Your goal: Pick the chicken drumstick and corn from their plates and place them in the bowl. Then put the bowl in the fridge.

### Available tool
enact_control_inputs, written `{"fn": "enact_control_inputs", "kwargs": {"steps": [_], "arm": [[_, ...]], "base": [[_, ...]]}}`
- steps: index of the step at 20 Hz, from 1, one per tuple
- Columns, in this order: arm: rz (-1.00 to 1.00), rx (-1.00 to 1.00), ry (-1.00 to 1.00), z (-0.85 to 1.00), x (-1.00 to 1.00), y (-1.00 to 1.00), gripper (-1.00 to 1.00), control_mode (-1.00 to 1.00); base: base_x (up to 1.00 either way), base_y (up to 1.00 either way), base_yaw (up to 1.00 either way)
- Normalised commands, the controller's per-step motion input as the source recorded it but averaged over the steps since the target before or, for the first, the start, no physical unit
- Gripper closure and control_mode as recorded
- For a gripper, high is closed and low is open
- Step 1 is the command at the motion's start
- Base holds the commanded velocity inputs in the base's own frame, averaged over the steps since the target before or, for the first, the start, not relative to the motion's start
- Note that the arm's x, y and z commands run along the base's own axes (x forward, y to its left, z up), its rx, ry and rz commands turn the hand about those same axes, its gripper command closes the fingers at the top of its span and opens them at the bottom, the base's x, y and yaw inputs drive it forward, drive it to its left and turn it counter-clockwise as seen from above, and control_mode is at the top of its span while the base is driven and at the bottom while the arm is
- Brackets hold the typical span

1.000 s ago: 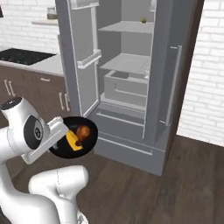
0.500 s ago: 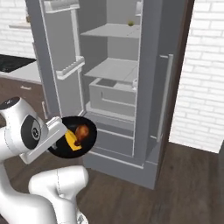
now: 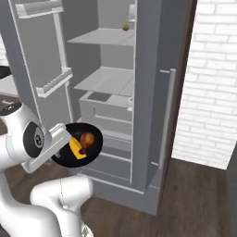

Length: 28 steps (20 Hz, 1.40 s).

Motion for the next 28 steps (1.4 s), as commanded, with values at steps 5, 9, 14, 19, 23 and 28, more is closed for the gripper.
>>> {"fn": "enact_control_inputs", "kwargs": {"steps": [5,9,14,19,23,28], "arm": [[0.00,0.00,0.00,0.00,0.00,0.00,1.00,1.00],[0.00,0.00,0.00,0.00,0.00,0.00,1.00,1.00],[0.00,0.00,0.00,0.00,0.00,0.00,1.00,1.00],[0.00,0.00,0.00,0.00,0.00,0.00,1.00,1.00],[0.00,0.00,0.00,0.00,0.00,0.00,1.00,1.00],[0.00,0.00,0.00,0.00,0.00,0.00,1.00,1.00]], "base": [[0.58,0.21,-0.17],[0.52,0.40,-0.10],[0.48,0.08,-0.11],[0.64,0.05,-0.08],[0.52,0.04,0.00],[0.45,0.00,0.00]]}}
